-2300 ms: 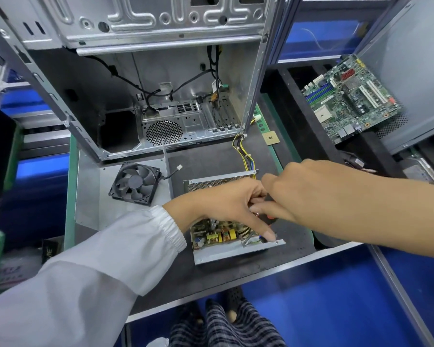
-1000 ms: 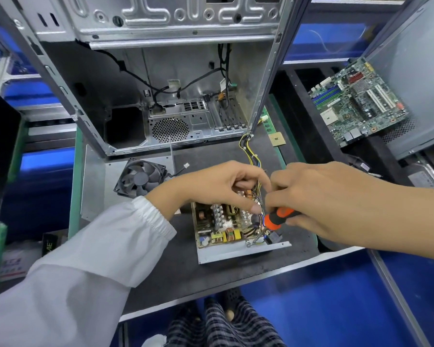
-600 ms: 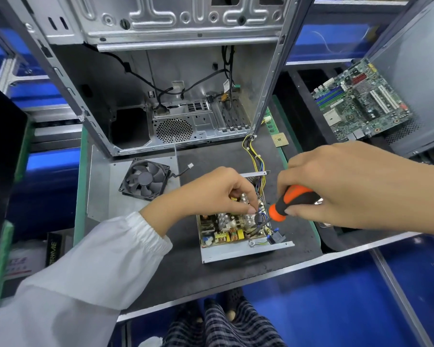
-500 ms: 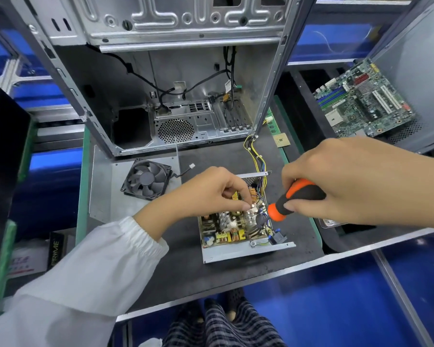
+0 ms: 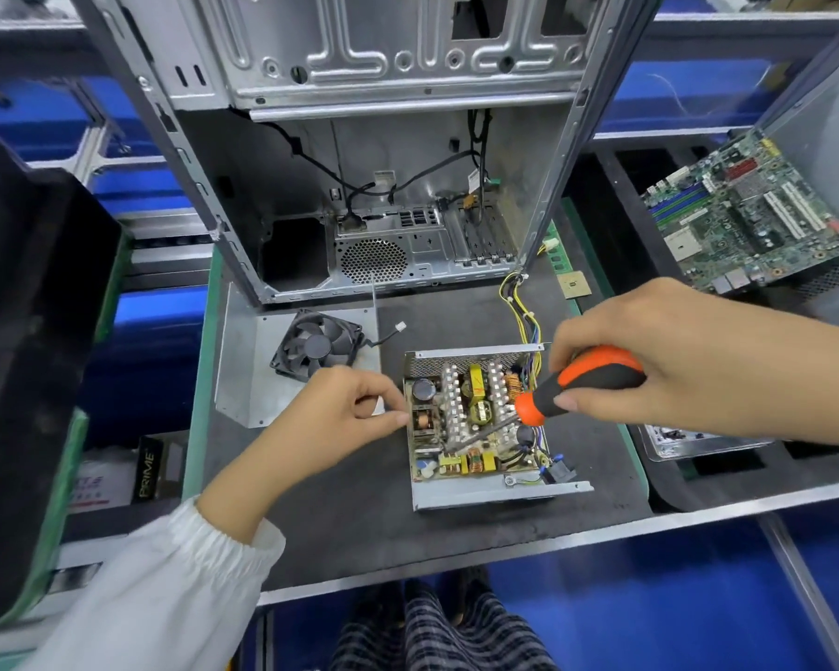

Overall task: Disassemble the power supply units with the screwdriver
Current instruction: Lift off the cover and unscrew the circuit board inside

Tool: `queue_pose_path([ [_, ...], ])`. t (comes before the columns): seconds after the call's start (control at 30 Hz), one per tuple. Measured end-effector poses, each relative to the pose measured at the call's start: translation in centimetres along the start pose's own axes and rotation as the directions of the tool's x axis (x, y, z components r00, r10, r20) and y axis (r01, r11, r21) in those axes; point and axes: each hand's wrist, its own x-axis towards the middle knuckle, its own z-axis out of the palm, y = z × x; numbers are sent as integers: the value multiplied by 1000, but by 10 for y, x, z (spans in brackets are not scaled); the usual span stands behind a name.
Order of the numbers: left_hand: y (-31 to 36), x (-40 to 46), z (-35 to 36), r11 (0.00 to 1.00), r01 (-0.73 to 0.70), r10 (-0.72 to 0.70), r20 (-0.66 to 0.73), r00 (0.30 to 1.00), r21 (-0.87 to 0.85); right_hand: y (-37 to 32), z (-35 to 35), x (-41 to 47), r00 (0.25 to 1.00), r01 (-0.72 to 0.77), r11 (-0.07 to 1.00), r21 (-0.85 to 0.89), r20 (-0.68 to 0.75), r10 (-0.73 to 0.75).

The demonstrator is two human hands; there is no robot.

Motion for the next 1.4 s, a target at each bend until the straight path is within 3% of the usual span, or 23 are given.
queue_pose_path([
  [0.13, -21, -18, 9, 989, 147, -147, -63, 987, -10, -19, 4, 7, 992, 84, 996, 10, -91, -83],
  [0.23, -28, -28, 28, 984, 178, -177, -76, 981, 1, -37, 9, 14, 990, 123, 992, -31, -67, -125],
  [0.37, -32, -33, 52, 984, 176, -176, -100, 979, -8, -56, 25, 24, 982, 186, 974, -130, 2, -187],
  [0.67, -42, -33, 73, 967, 142, -171, -123, 978, -212, -80, 37, 39, 981, 192, 915, -356, 101, -166],
  [1.1, -45, -29, 78, 979, 104, -133, -165, 977, -177, -84, 32, 59, 978, 196, 916, -349, 140, -156],
  [1.4, -45, -31, 70, 976, 67, -106, -179, 978, -208, -97, 29, 68, 976, 218, 785, -580, 151, -159],
])
